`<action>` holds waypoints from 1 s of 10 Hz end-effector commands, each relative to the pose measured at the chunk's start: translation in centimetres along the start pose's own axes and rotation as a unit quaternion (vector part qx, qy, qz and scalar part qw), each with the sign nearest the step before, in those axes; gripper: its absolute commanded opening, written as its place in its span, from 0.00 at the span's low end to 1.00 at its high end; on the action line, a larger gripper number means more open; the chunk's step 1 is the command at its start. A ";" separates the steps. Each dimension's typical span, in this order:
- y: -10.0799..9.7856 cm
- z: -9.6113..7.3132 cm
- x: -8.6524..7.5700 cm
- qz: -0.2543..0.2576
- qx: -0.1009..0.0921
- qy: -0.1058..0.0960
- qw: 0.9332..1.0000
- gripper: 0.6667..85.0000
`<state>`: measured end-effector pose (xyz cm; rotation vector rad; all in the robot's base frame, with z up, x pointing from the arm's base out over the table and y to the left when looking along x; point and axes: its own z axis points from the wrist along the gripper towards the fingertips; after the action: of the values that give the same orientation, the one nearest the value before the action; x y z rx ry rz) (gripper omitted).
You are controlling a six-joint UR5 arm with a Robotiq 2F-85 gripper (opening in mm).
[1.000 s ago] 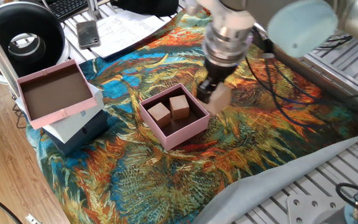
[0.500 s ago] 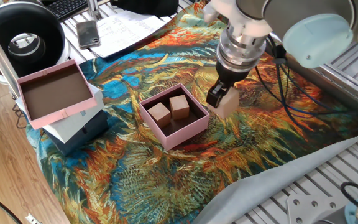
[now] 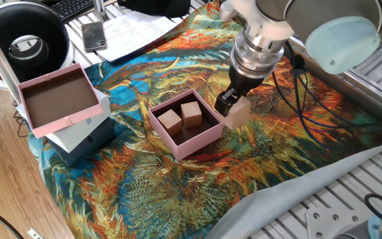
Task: Take everything out of the gift box
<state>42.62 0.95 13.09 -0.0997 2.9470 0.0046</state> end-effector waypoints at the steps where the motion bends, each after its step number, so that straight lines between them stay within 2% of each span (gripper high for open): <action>1: -0.2 -0.1 -0.1 0.021 0.003 -0.003 1.000 0.39; 3: -2.4 0.7 0.5 -0.004 0.011 -0.002 1.000 0.39; 5: -5.1 1.3 0.5 -0.043 0.037 -0.010 0.998 0.39; 8: -6.8 2.6 0.2 -0.063 0.035 -0.020 0.997 0.39; 10: -7.9 3.5 -0.7 -0.079 0.033 -0.024 0.996 0.39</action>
<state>43.45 -5.42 10.61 -0.2641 2.9034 -0.1154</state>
